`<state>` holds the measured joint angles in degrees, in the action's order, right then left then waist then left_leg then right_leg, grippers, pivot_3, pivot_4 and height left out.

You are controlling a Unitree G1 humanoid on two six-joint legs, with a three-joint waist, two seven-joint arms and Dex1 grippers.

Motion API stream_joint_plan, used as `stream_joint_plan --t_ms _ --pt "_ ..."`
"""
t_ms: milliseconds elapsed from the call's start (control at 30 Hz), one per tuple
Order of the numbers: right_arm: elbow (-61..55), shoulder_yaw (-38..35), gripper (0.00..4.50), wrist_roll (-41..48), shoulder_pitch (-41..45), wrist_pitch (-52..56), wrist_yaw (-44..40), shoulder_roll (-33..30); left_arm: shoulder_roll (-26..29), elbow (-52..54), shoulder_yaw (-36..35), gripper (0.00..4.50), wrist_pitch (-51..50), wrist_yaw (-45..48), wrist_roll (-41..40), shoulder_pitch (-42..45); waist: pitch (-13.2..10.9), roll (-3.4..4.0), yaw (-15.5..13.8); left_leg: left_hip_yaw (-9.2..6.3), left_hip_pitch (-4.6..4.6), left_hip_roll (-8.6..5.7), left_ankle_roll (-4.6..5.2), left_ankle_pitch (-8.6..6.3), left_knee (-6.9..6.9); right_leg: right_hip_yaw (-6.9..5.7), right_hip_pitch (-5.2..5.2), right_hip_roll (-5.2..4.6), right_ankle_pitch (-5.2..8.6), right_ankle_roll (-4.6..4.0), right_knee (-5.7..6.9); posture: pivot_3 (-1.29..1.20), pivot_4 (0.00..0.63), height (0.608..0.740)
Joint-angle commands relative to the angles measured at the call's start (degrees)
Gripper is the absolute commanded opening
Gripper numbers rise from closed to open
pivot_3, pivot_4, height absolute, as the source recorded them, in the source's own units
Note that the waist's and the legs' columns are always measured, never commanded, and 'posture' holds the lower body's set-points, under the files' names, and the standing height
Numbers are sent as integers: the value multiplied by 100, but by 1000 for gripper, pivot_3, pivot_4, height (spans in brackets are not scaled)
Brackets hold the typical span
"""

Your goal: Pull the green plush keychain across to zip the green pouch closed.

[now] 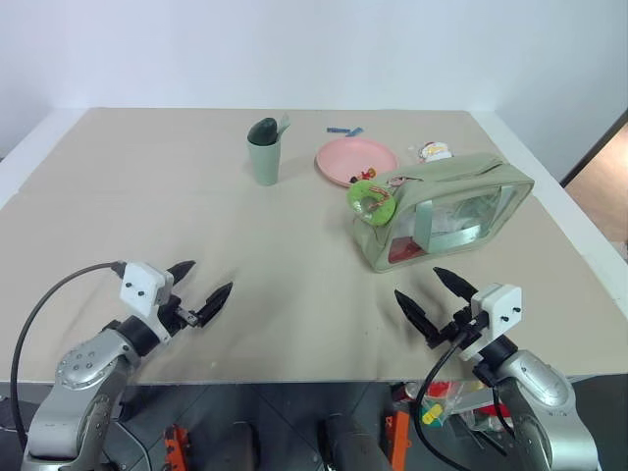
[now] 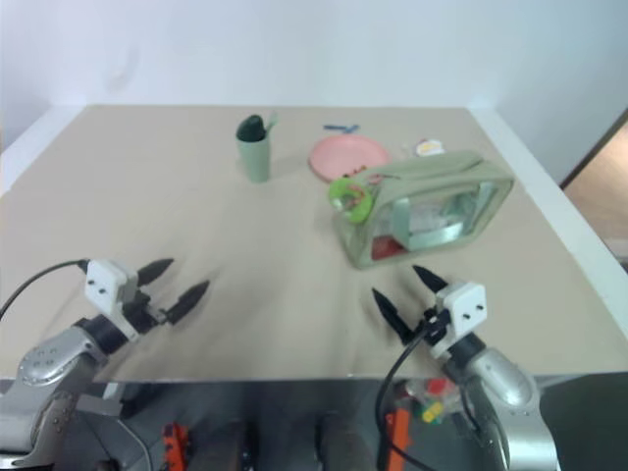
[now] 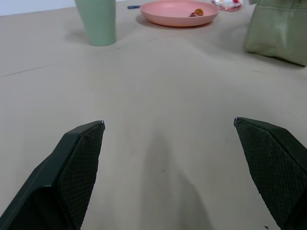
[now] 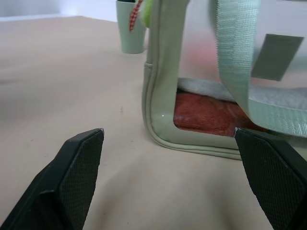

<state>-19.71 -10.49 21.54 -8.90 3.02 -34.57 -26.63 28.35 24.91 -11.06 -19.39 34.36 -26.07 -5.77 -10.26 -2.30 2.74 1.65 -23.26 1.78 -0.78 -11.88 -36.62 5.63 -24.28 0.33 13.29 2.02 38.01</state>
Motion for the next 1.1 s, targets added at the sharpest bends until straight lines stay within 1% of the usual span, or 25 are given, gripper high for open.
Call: stream_joint_plan --t_ms 33,100,167,233,300,400,467,533,700,733,833,900,1033,1100 --pt "-672 -240 4500 252 375 182 -367 -596 368 789 239 4483 -422 560 -657 218 -1 1 1 2 0 0 0 0 0 4 -1 -2 0 0 0 0 150 740" --pt "-806 -423 4500 489 733 589 -580 -1134 663 1142 460 4483 -910 841 -1136 501 -5 3 -1 2 -1 0 0 0 -5 4 2 -7 -1 2 0 0 150 740" --pt "-709 -513 4500 740 1410 1037 -907 -1797 979 1377 750 4483 -1227 1147 -1353 836 -7 5 -1 3 -1 -3 3 2 -12 4 5 -9 -4 7 0 0 150 740" --pt "-232 -313 4500 627 2381 1318 -1402 -2563 1102 1366 985 4483 -1409 1265 -1435 1294 -14 17 13 4 2 -10 5 3 -18 7 7 -8 -6 10 0 0 150 740" --pt "227 -87 4500 451 3044 1408 -1676 -2928 1093 1267 1093 4483 -1449 1250 -1415 1591 -19 21 14 7 7 -14 9 5 -22 13 8 -7 -12 11 0 0 150 740" --pt "910 220 4500 118 3700 1236 -1920 -3073 1004 1140 1149 4483 -1401 1203 -1357 1786 -8 -10 5 -8 12 -3 13 7 -7 -1 14 15 -3 -5 -1 0 150 740" --pt "1638 560 4500 -457 4136 616 -2193 -3179 941 1115 1164 4483 -1385 1156 -1355 1798 -12 -3 7 -9 9 2 13 5 5 -1 8 21 2 -12 -1 0 150 740" --pt "2155 776 4500 -820 4429 179 -2373 -3202 908 1129 1173 4483 -1375 1128 -1344 1772 -15 2 3 -5 -2 0 14 3 11 3 -4 19 -4 5 0 0 150 740" --pt "3413 1238 4500 -1783 5088 -1134 -2472 -3194 832 1335 1195 4483 -1386 933 -1299 1601 -16 3 8 -5 -8 0 15 -9 14 4 -10 17 2 24 0 0 150 740" --pt "3620 1280 4248 -1917 5213 -1361 -2426 -3167 815 1375 1180 4497 -1401 876 -1307 1565 -16 4 6 -4 -7 0 14 -10 14 5 -10 16 2 24 0 0 150 740" --pt "3893 1301 4248 -1982 5374 -1664 -2515 -3076 811 1435 1153 4497 -1416 768 -1329 1485 -16 4 2 -3 -7 -2 14 -10 12 5 -9 11 2 24 0 0 150 740" --pt "3979 1325 3723 -2016 5397 -1886 -2598 -3050 819 1466 1170 4500 -1396 718 -1291 1439 -16 4 1 -4 -6 -2 14 -10 9 4 -5 11 1 23 0 0 150 740" --pt "4016 1331 2377 -1962 5415 -2056 -2706 -2946 808 1508 1183 4500 -1424 609 -1319 1444 -16 4 6 0 -3 -2 13 -9 1 10 -2 11 -6 24 1 0 150 740" --pt "4035 1351 1628 -1947 5421 -2106 -2802 -2913 821 1490 1201 4500 -1424 581 -1293 1458 -16 4 5 2 -1 -2 11 -7 -2 13 -2 11 -9 23 3 0 150 740"
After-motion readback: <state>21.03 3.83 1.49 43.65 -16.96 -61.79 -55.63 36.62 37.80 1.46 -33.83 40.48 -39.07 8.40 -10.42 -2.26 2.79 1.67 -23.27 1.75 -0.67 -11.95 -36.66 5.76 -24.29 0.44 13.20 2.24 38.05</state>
